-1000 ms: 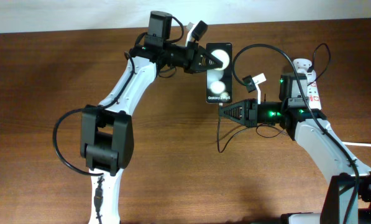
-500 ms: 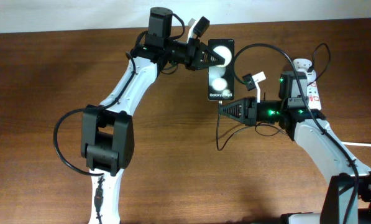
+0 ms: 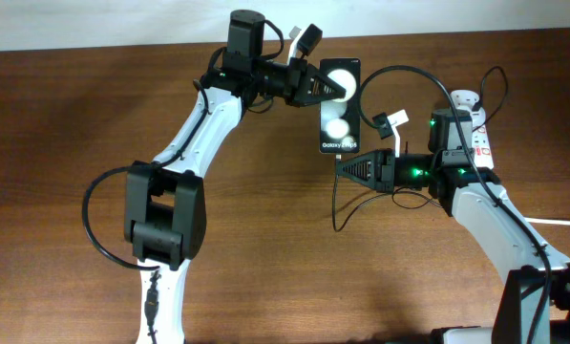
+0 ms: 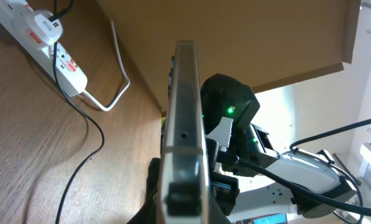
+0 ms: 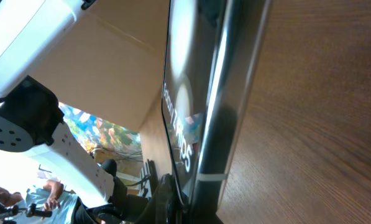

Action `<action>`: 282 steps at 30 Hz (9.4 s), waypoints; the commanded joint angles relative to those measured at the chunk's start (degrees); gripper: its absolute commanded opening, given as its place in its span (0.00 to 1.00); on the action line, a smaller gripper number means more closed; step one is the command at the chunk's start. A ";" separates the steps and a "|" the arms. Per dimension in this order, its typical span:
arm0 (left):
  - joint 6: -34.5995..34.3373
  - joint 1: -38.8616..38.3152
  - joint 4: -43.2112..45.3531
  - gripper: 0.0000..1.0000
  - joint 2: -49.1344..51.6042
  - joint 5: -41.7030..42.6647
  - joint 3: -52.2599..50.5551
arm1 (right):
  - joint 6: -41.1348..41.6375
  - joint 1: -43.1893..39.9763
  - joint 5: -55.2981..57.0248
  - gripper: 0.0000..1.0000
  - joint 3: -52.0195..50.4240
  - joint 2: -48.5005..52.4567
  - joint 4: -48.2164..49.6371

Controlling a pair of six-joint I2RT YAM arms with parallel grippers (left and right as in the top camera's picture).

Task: Plug charger to phone and switch on socket

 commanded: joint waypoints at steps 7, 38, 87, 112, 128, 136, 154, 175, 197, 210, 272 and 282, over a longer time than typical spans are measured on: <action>0.52 0.52 0.35 0.00 -0.24 1.92 0.66 | -0.48 0.33 -0.33 0.04 0.02 0.22 0.37; 1.77 -0.09 0.33 0.00 -0.24 1.79 0.66 | -0.42 -1.40 0.15 0.04 0.02 0.22 0.81; 9.62 -0.31 -7.85 0.00 -0.24 4.57 0.59 | 12.59 -3.65 -0.39 0.24 0.13 0.22 17.84; 26.16 -0.20 -38.62 0.00 -0.07 -39.15 0.59 | 10.86 -3.67 3.13 0.75 0.02 0.22 14.23; 24.83 3.15 -45.40 0.03 5.68 -44.41 0.59 | 8.63 -3.67 4.90 0.75 0.00 0.22 11.67; 24.81 3.15 -45.38 0.08 9.29 -44.41 0.59 | 8.48 -3.67 5.11 0.75 0.00 0.22 11.65; 24.83 3.15 -45.66 0.67 9.29 -56.15 0.59 | 8.48 -3.67 5.11 0.75 0.00 0.22 11.63; 24.83 8.39 -53.55 0.89 -13.49 -65.35 13.79 | 0.48 -3.67 46.90 0.51 6.10 -5.64 -20.52; 24.85 8.41 -53.94 0.99 -13.51 -67.52 13.77 | 8.85 -37.94 43.17 0.04 29.42 9.38 -30.21; 24.83 8.41 -53.92 0.99 -13.51 -67.52 13.77 | 13.88 -36.26 44.02 0.04 29.42 26.77 -5.62; 24.83 8.39 -53.94 0.99 -13.51 -67.52 13.77 | 15.63 -28.70 50.34 0.04 30.93 38.29 -20.20; 24.83 8.39 -53.94 0.99 -13.51 -67.52 13.77 | 10.80 -37.03 45.64 0.04 34.49 15.21 -30.67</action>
